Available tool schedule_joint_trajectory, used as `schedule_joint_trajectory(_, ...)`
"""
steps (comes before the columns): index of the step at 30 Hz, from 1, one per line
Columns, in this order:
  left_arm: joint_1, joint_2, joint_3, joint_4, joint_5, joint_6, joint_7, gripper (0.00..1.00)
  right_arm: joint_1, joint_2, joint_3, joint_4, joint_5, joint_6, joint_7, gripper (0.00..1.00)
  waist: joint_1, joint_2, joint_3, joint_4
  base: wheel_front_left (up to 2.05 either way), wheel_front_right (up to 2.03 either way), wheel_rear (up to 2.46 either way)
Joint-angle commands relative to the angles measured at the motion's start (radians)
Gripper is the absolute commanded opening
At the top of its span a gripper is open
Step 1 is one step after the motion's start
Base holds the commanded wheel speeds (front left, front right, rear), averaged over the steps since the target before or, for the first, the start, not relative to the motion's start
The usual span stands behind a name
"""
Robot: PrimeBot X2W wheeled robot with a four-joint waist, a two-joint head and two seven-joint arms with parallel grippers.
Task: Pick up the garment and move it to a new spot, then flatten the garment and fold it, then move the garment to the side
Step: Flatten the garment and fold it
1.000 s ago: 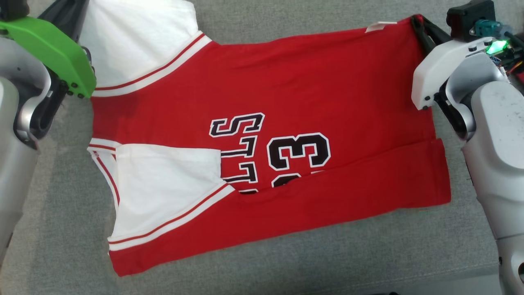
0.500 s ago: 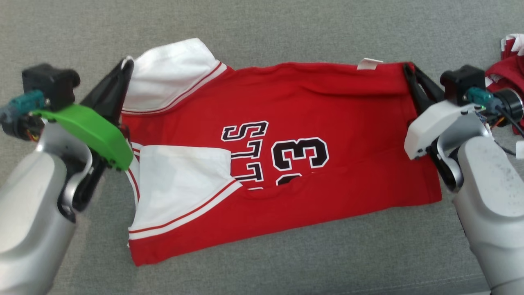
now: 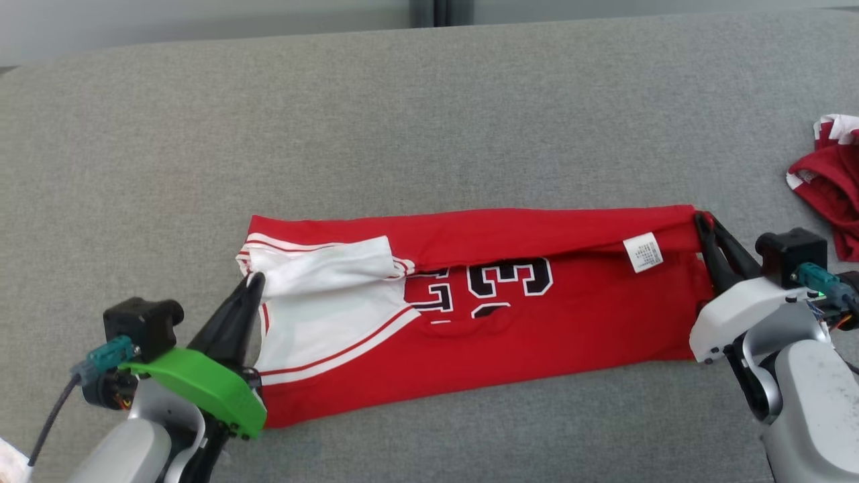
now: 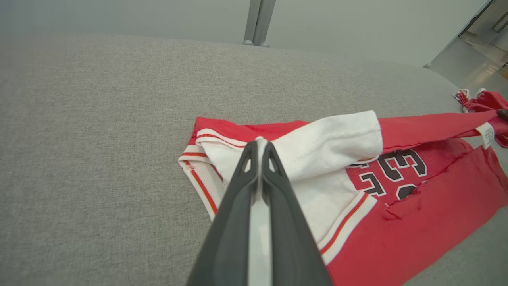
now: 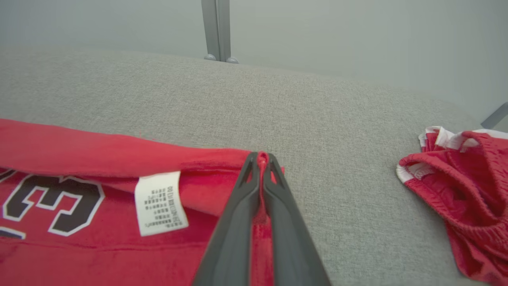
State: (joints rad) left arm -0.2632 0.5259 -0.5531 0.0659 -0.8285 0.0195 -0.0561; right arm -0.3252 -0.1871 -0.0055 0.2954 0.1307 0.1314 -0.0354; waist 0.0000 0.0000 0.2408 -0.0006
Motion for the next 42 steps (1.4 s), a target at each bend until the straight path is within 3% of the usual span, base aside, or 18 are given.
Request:
schedule_joint_trajectory(1,0.019,-0.004,-0.002,0.009,-0.005,0.006,-0.012,0.0,0.022,0.007,-0.012,-0.009,-0.008,-0.002,0.002,0.0,0.0,0.0,-0.011,0.01,0.0,0.0,0.0)
schedule_joint_trajectory(6,0.056,-0.034,-0.017,0.064,-0.012,-0.007,-0.047,0.0,0.072,0.037,-0.039,-0.026,-0.026,-0.002,-0.002,0.0,0.0,0.0,-0.019,0.007,0.0,0.0,0.0)
schedule_joint_trajectory(7,0.06,-0.038,-0.017,0.073,-0.015,-0.007,-0.054,0.0,0.078,0.042,-0.044,-0.025,-0.03,-0.002,-0.004,0.09,0.0,0.0,-0.021,0.006,0.0,0.0,0.0)
schedule_joint_trajectory(8,0.065,-0.042,-0.018,0.085,-0.013,-0.008,-0.064,0.0,0.084,0.051,-0.057,-0.024,-0.031,-0.002,-0.01,0.29,0.0,0.0,-0.024,0.005,0.0,0.0,0.0)
schedule_joint_trajectory(9,0.07,-0.047,-0.019,0.092,-0.009,-0.008,-0.075,0.02,0.091,0.057,-0.066,-0.026,-0.036,-0.002,-0.018,1.0,0.0,0.0,-0.028,0.004,0.0,0.0,0.0)
schedule_joint_trajectory(11,0.083,-0.06,-0.023,0.106,-0.002,-0.007,-0.099,0.74,0.108,0.071,-0.077,-0.023,-0.044,-0.002,-0.03,1.0,0.0,0.0,-0.037,0.003,0.0,0.0,0.0)
schedule_joint_trajectory(12,0.089,-0.067,-0.021,0.114,-0.002,-0.003,-0.113,1.0,0.117,0.078,-0.088,-0.022,-0.045,-0.002,-0.04,1.0,0.0,0.0,-0.044,0.003,0.0,0.0,0.0)
schedule_joint_trajectory(28,0.163,-0.116,0.002,0.122,0.017,0.03,-0.194,1.0,0.191,0.13,-0.184,0.001,-0.073,-0.002,-0.082,1.0,0.0,0.0,-0.132,0.021,0.0,0.0,0.0)
schedule_joint_trajectory(33,0.171,-0.134,0.024,0.115,0.055,0.054,-0.204,1.0,0.163,0.133,-0.176,0.047,-0.078,-0.002,-0.09,1.0,0.0,0.0,-0.138,0.039,0.0,0.0,0.0)
schedule_joint_trajectory(42,0.175,-0.198,0.102,0.11,0.109,0.052,-0.21,1.0,0.102,0.134,-0.2,0.176,-0.109,-0.002,-0.108,1.0,0.0,0.0,-0.14,0.067,0.0,0.0,0.0)
